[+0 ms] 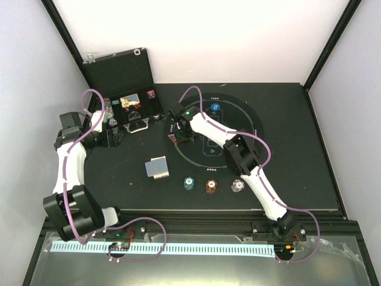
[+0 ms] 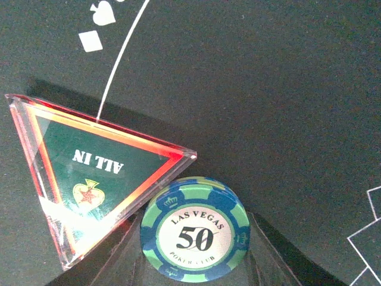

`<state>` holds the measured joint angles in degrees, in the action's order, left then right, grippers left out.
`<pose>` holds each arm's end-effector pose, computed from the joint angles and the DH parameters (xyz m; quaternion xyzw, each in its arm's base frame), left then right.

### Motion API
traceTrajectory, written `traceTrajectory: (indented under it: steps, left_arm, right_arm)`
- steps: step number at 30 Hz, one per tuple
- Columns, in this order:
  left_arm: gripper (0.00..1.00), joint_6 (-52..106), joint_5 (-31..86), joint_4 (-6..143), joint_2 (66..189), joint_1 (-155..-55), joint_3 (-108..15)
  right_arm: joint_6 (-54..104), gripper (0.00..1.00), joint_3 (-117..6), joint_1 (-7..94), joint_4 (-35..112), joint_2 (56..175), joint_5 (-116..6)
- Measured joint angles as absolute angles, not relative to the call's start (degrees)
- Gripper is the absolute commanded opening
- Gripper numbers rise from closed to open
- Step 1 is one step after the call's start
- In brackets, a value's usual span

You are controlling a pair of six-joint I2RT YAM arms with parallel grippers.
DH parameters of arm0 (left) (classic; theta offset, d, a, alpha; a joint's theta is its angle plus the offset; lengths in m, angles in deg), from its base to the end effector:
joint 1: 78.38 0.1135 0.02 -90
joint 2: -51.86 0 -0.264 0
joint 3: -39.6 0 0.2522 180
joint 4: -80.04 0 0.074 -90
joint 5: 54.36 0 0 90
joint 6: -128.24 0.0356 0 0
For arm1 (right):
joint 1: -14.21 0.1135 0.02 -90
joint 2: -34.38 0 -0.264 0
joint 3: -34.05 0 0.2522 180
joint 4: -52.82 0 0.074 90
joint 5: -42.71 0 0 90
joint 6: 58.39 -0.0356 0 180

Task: Distribute texas hold em gaming equipment

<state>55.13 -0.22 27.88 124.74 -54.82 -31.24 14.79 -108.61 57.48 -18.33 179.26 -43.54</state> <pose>0.2416 0.0826 0.2734 0.0418 0.9093 -0.1738 0.3757 0.3797 0.3542 0.1507 -0.2216 0.9638 0.0443 0.1413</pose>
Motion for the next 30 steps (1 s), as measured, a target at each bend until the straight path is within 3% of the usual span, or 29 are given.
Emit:
traceTrajectory:
  steps: [7, 11, 16, 21, 30]
  left_arm:
    - [0.99, 55.11, -0.35, 27.84, 124.74, -54.82, -31.24]
    - [0.99, 55.11, -0.46, 27.71, 124.74, -54.82, -31.24]
    - [0.99, 55.13, -0.48, 27.55, 124.74, -54.82, -31.24]
    - [0.99, 55.11, -0.48, 27.14, 124.74, -54.82, -31.24]
    - [0.99, 55.06, -0.94, 26.81, 124.72, -54.82, -31.24]
  right_arm:
    - [14.81, 0.18, -102.08, 57.63, -13.98, 176.02, -42.93]
    - [14.81, 0.32, -98.21, 57.63, -12.23, 173.9, -43.08]
    - [14.99, 0.58, -98.6, 57.63, -12.56, 173.86, -43.23]
    - [15.58, 0.78, -99.7, 57.7, -14.42, 173.79, -43.34]
    - [16.28, 0.8, -90.25, 59.14, -14.64, 161.29, -41.9]
